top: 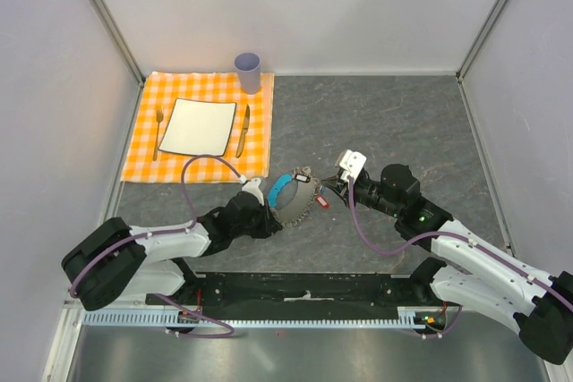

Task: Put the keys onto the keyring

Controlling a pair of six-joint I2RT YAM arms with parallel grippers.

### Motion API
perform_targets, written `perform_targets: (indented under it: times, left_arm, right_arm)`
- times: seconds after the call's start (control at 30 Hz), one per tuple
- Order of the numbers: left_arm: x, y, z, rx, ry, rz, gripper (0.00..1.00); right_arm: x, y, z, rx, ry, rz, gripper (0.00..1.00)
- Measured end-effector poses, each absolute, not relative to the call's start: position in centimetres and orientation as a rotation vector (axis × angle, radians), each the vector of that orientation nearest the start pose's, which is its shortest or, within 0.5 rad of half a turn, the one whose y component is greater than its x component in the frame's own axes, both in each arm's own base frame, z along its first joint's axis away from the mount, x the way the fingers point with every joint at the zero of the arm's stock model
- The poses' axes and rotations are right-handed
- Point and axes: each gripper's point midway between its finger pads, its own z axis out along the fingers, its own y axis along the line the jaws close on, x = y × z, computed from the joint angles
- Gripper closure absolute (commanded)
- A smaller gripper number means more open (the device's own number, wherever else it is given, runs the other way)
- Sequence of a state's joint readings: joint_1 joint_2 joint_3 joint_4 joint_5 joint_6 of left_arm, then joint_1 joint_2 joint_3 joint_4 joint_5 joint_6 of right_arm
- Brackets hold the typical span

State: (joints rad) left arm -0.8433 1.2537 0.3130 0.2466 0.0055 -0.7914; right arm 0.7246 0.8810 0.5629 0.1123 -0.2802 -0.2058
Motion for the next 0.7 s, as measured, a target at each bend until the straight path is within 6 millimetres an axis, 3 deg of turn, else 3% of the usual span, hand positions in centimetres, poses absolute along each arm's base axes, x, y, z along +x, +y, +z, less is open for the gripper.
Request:
perform_targets:
  times: [0.13, 0.27, 0.33, 0.43, 0.6, 0.7]
  left_arm:
    - [17.6, -24.2, 2.1, 0.125, 2.414, -0.802, 0.98]
    - [17.7, -23.4, 2.5, 0.315, 2.372, -0.724, 0.98]
    - [18.3, -23.5, 3.7, 0.448, 2.304, -0.685, 0.98]
    - [19.8, -24.2, 6.2, 0.616, 2.166, -0.637, 0.98]
    - [22.9, -26.3, 12.2, 0.857, 1.882, -0.548, 0.98]
    - [23.6, -28.1, 15.8, 1.000, 1.692, -0.545, 0.98]
  right_arm:
    - [22.3, 25.2, 20.9, -0.993, 1.511, 0.623, 1.00]
    - [22.1, 25.3, 21.2, -1.001, 1.496, 0.631, 1.00]
    - [21.9, 25.2, 21.3, -1.005, 1.489, 0.633, 1.00]
    - [21.6, 25.0, 21.6, -1.008, 1.483, 0.632, 1.00]
    - [21.3, 24.6, 23.1, -1.010, 1.453, 0.621, 1.00]
    - [21.0, 24.4, 24.2, -1.013, 1.423, 0.617, 1.00]
